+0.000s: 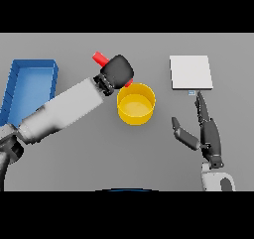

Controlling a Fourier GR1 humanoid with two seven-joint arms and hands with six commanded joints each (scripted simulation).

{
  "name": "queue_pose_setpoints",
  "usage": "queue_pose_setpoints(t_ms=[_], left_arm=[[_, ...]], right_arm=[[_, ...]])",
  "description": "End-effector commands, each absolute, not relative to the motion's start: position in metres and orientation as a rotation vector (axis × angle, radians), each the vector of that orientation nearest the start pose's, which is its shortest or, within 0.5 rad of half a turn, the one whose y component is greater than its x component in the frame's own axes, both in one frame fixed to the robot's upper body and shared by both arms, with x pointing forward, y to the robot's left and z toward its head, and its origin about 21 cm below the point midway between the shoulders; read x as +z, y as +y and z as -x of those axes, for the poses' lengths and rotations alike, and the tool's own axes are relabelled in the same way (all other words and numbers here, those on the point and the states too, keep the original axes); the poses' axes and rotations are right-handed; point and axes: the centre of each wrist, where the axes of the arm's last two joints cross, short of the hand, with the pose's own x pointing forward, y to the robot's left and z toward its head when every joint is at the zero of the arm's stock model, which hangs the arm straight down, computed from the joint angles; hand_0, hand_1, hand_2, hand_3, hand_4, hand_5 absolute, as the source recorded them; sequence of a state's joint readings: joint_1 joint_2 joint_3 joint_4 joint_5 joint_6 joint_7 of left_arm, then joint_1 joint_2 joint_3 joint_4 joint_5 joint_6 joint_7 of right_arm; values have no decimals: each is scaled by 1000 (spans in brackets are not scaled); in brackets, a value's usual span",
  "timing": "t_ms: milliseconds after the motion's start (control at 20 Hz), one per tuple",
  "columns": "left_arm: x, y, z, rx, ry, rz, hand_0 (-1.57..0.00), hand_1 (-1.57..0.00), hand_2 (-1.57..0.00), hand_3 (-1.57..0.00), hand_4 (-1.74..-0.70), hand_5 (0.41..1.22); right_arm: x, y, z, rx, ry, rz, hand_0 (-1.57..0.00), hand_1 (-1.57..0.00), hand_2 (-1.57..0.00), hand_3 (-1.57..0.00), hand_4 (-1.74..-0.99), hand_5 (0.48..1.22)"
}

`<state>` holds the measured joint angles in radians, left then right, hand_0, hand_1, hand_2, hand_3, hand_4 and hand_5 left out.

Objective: Pick up the red beaker and tilt it to pour out 1 green nut into yellow bowl. Pick up the yellow bowl and place it on the metallic measuring scale.

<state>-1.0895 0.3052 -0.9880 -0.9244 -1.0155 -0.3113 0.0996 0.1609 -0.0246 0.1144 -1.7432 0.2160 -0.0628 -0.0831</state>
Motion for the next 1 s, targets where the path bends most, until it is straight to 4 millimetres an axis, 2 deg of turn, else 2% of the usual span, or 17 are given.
queue_pose_setpoints(t_ms=[0,150,400,650,850,950], left_arm=[[103,56,-385,2836,1295,1414,-1571,-1571,-1571,-1539,-1736,1220],[101,49,-386,2779,1181,1407,-1571,-1571,-1571,-1555,-1739,1221],[111,38,-390,2722,979,1410,-1571,-1571,-1571,-1566,-1737,1221],[116,30,-393,2638,808,1375,-1571,-1571,-1571,-1569,-1734,1221],[119,25,-392,2570,748,1351,-1571,-1571,-1571,-1570,-1734,1221],[135,24,-399,2561,730,1365,-1571,-1571,-1571,-1571,-1731,1221]], right_arm=[[7,-222,-209,177,-1684,197,1,1,1,1,-1291,631],[2,-223,-208,177,-1665,204,1,1,1,1,-1278,609],[1,-219,-210,204,-1663,258,1,1,1,1,-1250,583],[4,-220,-210,207,-1666,257,1,1,1,1,-1204,591],[-2,-218,-207,224,-1676,263,1,1,1,1,-1210,594],[0,-218,-208,226,-1686,277,1,1,1,1,-1206,592]])
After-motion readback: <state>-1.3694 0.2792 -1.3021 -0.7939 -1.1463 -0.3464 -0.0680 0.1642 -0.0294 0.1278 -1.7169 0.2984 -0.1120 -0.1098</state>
